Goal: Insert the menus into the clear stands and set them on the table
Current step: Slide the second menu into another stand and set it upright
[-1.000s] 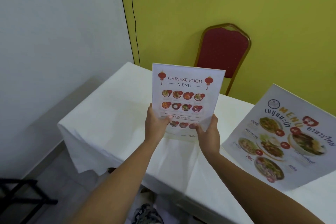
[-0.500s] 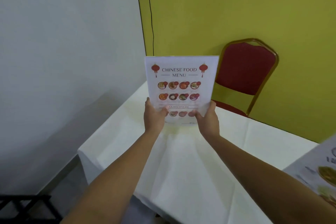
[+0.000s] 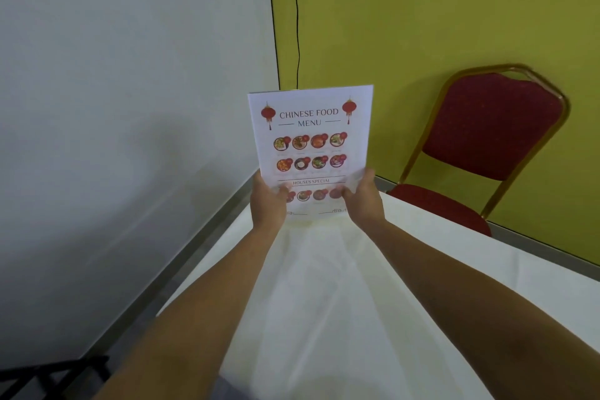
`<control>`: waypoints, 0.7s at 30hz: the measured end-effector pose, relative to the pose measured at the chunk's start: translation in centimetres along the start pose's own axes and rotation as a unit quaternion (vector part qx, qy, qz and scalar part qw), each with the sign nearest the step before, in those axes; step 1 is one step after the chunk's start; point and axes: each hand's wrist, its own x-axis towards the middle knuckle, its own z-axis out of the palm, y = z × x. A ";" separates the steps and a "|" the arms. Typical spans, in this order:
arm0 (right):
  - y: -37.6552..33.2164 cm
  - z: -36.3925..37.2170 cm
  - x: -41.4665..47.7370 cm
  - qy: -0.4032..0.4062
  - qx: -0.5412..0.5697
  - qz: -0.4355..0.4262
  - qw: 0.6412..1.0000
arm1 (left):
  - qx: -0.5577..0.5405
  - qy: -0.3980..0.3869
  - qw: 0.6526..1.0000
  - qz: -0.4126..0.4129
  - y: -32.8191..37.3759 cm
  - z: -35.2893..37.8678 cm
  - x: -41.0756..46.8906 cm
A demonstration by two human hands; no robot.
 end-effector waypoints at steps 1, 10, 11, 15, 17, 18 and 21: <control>0.1 0.4 0.3 -0.003 0.003 0.001 1.000 | 0.000 -0.003 1.000 0.000 -0.3 0.0 0.5; 1.5 2.0 0.4 -0.003 0.013 0.017 1.000 | -0.008 -0.024 1.000 -0.001 -2.5 0.3 1.1; 1.6 2.1 0.4 -0.002 0.011 0.013 1.000 | -0.008 -0.026 1.000 0.000 -2.7 0.3 1.0; 1.7 2.1 0.2 -0.001 0.009 0.017 1.000 | -0.003 -0.035 0.999 0.002 -2.9 0.5 0.8; 1.8 1.9 -0.1 -0.004 -0.005 0.021 1.000 | 0.000 -0.037 0.999 0.003 -2.8 0.6 0.6; 1.8 1.6 -0.4 -0.006 -0.018 0.019 1.000 | 0.005 -0.040 0.999 0.003 -2.7 0.6 0.4; 2.0 0.5 -1.7 -0.015 -0.082 -0.002 0.997 | 0.026 -0.055 0.998 -0.028 -2.6 0.7 0.0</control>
